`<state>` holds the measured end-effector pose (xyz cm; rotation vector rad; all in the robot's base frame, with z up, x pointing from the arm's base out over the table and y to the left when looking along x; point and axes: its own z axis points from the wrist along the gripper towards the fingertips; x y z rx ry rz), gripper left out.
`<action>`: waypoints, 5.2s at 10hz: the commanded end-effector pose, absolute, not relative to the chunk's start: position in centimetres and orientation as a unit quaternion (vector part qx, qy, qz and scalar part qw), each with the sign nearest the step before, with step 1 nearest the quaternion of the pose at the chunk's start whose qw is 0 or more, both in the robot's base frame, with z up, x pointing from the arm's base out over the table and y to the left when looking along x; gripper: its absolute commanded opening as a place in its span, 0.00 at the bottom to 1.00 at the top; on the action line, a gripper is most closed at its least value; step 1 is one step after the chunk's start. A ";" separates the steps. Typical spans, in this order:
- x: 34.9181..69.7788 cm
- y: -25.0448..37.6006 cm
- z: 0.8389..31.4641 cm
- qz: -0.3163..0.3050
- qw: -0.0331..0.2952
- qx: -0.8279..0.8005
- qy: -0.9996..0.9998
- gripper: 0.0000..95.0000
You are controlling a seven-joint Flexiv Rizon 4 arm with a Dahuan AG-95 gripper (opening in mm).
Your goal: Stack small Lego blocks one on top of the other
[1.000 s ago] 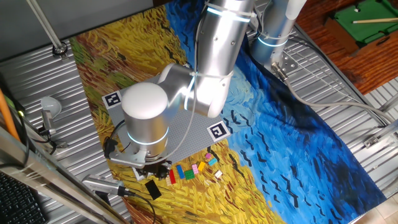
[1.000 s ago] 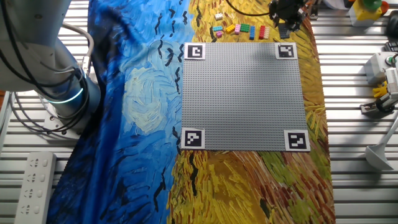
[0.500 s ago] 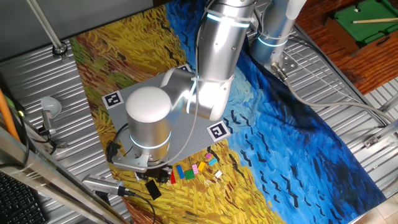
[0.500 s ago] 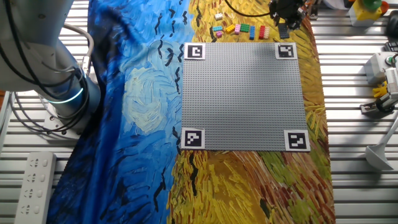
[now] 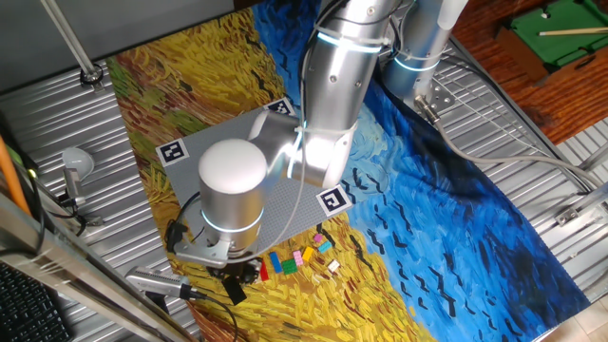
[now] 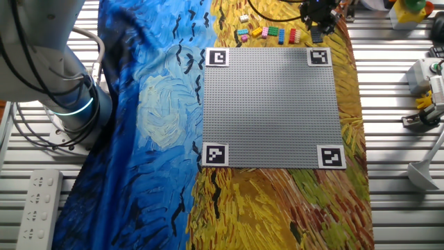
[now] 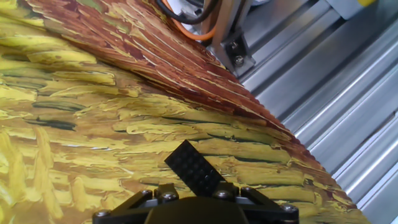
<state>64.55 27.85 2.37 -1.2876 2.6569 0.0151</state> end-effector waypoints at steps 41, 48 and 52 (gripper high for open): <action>61.1 30.3 1.2 0.009 0.113 -0.426 0.898 0.60; 61.4 30.4 0.6 0.012 0.117 -0.436 0.892 0.60; 61.4 30.4 0.4 0.024 0.122 -0.422 0.898 0.40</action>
